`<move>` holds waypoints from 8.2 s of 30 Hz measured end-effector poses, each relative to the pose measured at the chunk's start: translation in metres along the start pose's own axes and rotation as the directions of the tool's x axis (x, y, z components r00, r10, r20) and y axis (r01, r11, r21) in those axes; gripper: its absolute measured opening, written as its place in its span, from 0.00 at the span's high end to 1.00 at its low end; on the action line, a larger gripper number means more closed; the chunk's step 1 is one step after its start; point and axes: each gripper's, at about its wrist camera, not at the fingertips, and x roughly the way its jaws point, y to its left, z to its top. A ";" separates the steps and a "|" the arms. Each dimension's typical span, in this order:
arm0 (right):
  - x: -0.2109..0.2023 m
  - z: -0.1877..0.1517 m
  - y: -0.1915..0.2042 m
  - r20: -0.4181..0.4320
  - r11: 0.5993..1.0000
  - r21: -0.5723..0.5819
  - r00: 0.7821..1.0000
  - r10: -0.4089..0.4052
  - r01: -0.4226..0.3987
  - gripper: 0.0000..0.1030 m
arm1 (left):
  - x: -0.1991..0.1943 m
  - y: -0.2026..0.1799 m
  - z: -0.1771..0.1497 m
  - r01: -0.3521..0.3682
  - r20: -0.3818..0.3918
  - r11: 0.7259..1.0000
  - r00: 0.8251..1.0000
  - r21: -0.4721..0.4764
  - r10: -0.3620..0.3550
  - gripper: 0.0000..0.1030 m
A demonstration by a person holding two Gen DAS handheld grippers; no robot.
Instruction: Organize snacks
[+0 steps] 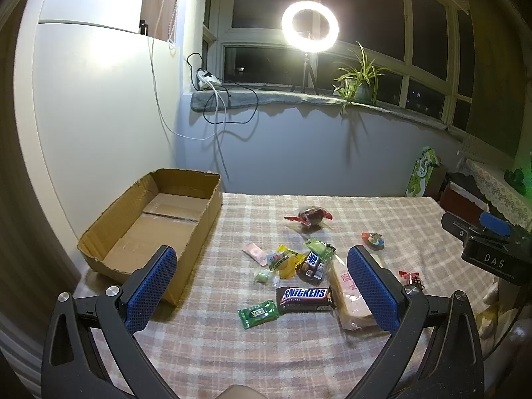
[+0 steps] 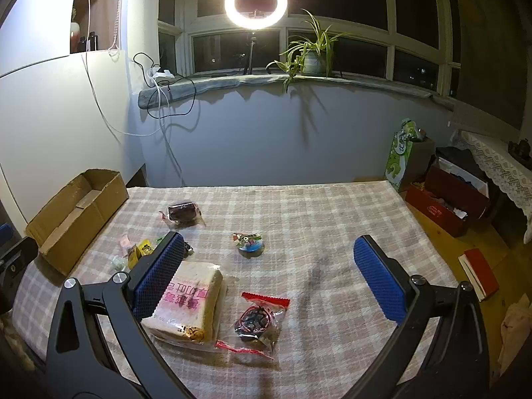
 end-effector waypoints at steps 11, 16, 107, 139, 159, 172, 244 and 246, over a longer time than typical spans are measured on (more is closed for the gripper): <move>-0.008 -0.001 -0.002 0.010 1.000 -0.001 1.000 -0.003 0.003 0.00 | -0.009 -0.001 -0.001 0.017 0.005 1.000 1.000 0.006 -0.017 0.01; -0.012 -0.001 0.003 0.011 1.000 -0.017 1.000 0.002 -0.001 0.00 | -0.012 0.001 -0.001 0.023 0.008 1.000 1.000 0.001 -0.023 0.01; 0.134 -0.042 0.027 -0.579 0.807 0.226 0.591 0.562 -0.546 0.32 | 0.099 -0.050 -0.054 0.443 -0.385 0.862 0.771 -0.247 -0.507 0.47; 0.096 0.018 0.125 -0.529 0.756 0.094 0.610 0.589 -0.648 0.34 | 0.049 0.036 -0.006 0.384 -0.187 0.896 0.885 -0.222 -0.426 0.48; 0.124 0.046 0.258 -0.542 0.659 0.018 0.547 0.638 -0.752 0.34 | 0.056 0.138 0.011 0.234 -0.116 0.934 0.955 -0.270 -0.273 0.48; 0.151 0.041 0.318 -0.575 0.618 0.018 0.497 0.649 -0.786 0.34 | 0.081 0.193 0.014 0.161 -0.121 0.934 0.970 -0.320 -0.209 0.48; 0.102 -0.057 -0.003 -0.562 0.936 -0.048 0.784 0.263 -0.348 0.06 | 0.108 0.030 -0.044 0.366 -0.486 0.900 0.846 0.236 -0.216 0.59; 0.107 -0.060 0.000 -0.572 0.936 -0.049 0.778 0.260 -0.349 0.06 | 0.110 0.026 -0.046 0.378 -0.493 0.891 0.842 0.250 -0.219 0.62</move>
